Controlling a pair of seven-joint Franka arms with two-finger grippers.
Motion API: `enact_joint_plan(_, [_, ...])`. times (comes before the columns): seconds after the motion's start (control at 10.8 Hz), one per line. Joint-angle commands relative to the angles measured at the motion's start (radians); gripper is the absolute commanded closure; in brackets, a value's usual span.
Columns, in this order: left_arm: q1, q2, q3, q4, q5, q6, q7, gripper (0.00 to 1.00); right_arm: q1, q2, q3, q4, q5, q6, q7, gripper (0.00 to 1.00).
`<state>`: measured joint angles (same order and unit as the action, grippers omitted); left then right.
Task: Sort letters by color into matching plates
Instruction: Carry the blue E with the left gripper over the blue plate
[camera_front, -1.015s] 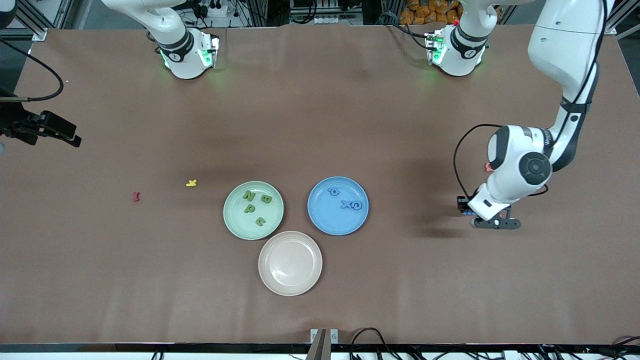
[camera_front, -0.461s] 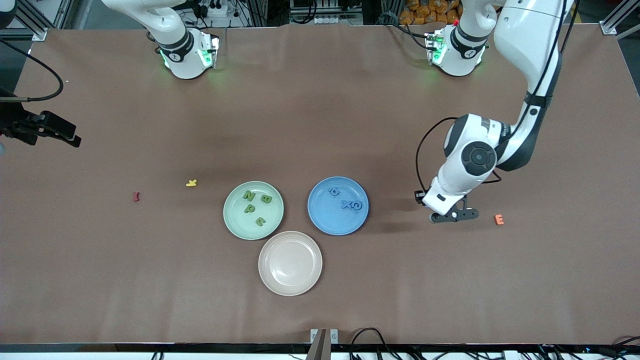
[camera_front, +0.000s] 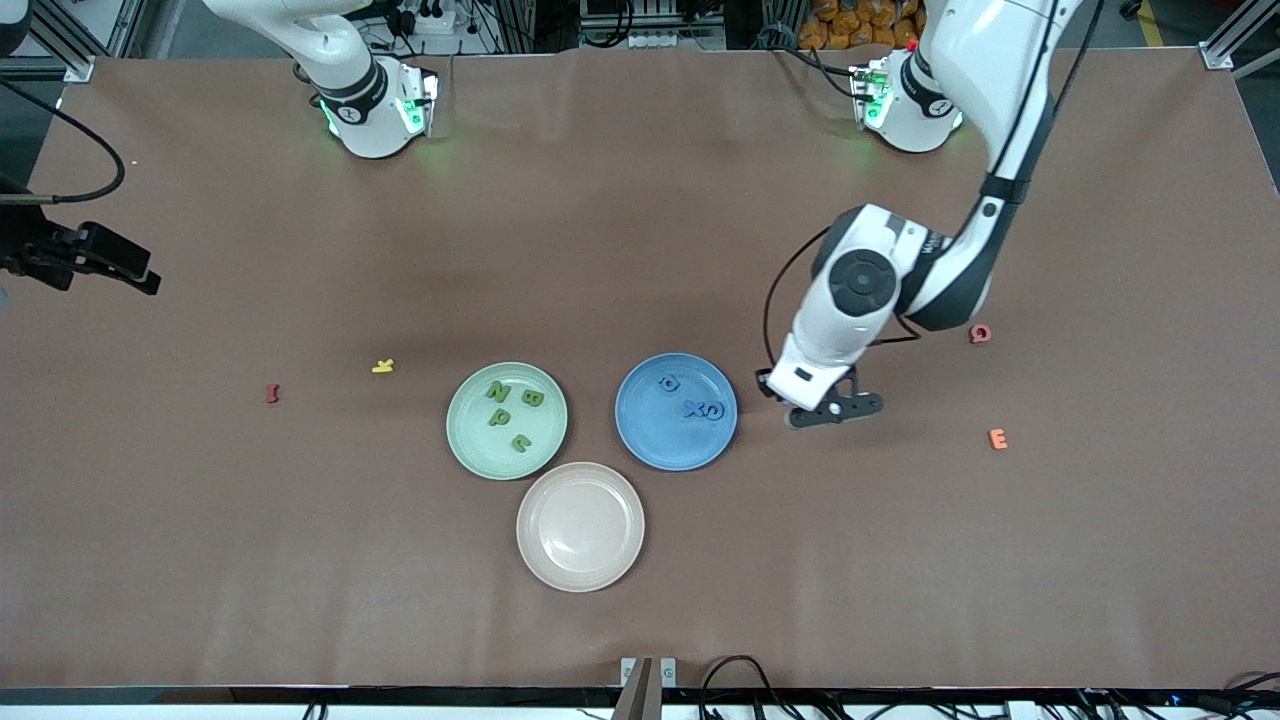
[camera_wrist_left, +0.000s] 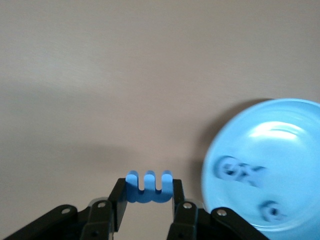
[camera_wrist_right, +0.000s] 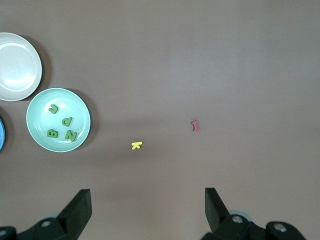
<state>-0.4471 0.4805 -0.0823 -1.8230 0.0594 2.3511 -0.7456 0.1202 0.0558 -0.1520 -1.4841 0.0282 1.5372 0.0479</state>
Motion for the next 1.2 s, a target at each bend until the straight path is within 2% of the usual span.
enact_joint_plan(0.0, [-0.070,0.075,0.003,0.141,-0.059,-0.023,-0.101,1.00,-0.013,-0.008,0.009,0.010,0.001,-0.003,0.009,0.00])
enact_joint_plan(0.18, [-0.100,0.095,0.002,0.180,-0.127,-0.012,-0.121,1.00,-0.014,-0.007,0.009,0.013,0.001,-0.003,0.009,0.00])
enact_joint_plan(0.46, [-0.154,0.168,0.002,0.315,-0.225,-0.001,-0.139,1.00,-0.013,-0.007,0.008,0.013,0.001,-0.005,0.006,0.00])
enact_joint_plan(0.55, [-0.168,0.185,0.004,0.347,-0.225,0.000,-0.176,0.84,-0.013,-0.007,0.008,0.013,0.001,-0.005,0.006,0.00])
enact_joint_plan(0.65, [-0.179,0.187,0.007,0.352,-0.217,0.002,-0.178,0.04,-0.013,-0.007,0.008,0.013,0.001,-0.005,0.006,0.00])
enact_joint_plan(0.74, [-0.176,0.185,0.007,0.349,-0.208,0.002,-0.175,0.00,-0.014,-0.005,0.008,0.013,0.001,-0.005,0.006,0.00])
enact_joint_plan(1.11, [-0.130,0.170,0.015,0.340,-0.141,-0.050,-0.144,0.00,-0.013,-0.005,0.008,0.012,0.001,-0.005,0.006,0.00])
